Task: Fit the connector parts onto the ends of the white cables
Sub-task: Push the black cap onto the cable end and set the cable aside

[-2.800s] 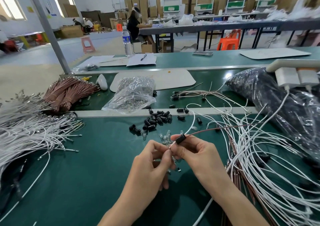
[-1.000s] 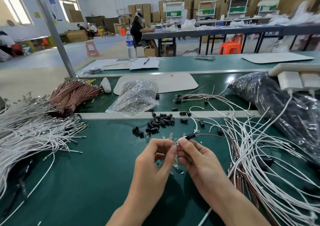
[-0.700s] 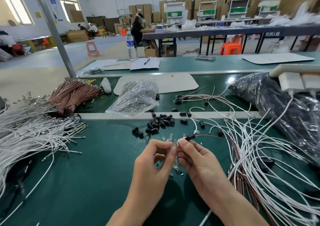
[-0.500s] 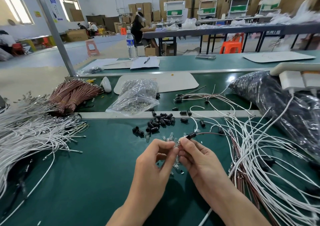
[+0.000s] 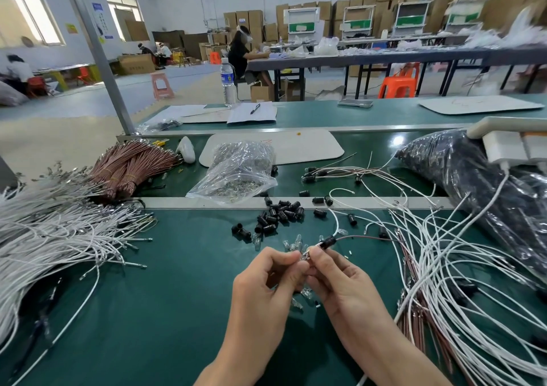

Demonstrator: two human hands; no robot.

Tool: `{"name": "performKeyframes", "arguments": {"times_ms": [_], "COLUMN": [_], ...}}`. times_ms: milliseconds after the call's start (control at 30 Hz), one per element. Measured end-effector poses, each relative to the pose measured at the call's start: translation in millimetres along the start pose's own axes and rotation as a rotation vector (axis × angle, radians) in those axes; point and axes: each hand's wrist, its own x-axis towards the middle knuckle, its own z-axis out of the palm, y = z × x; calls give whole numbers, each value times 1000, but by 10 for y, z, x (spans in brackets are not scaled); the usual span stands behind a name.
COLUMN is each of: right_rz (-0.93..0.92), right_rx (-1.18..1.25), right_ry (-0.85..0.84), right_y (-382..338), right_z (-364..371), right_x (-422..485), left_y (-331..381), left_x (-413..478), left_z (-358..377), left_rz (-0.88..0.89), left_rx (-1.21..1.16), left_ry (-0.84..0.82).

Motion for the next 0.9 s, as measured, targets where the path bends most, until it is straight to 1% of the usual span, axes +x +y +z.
{"name": "performKeyframes", "arguments": {"times_ms": [200, 567, 700, 900], "right_rz": [62, 63, 73, 93], "right_rx": [78, 95, 99, 67], "right_ry": [31, 39, 33, 15], "right_y": [7, 44, 36, -15], "right_z": [20, 20, 14, 19], "right_x": [-28, -27, -15, -3], "left_y": [22, -7, -4, 51], "left_x": [2, 12, 20, 45], "left_z": [15, 9, 5, 20], "left_rz": [25, 115, 65, -65], "left_rx": [18, 133, 91, -40], "left_ry": [22, 56, 61, 49]}}
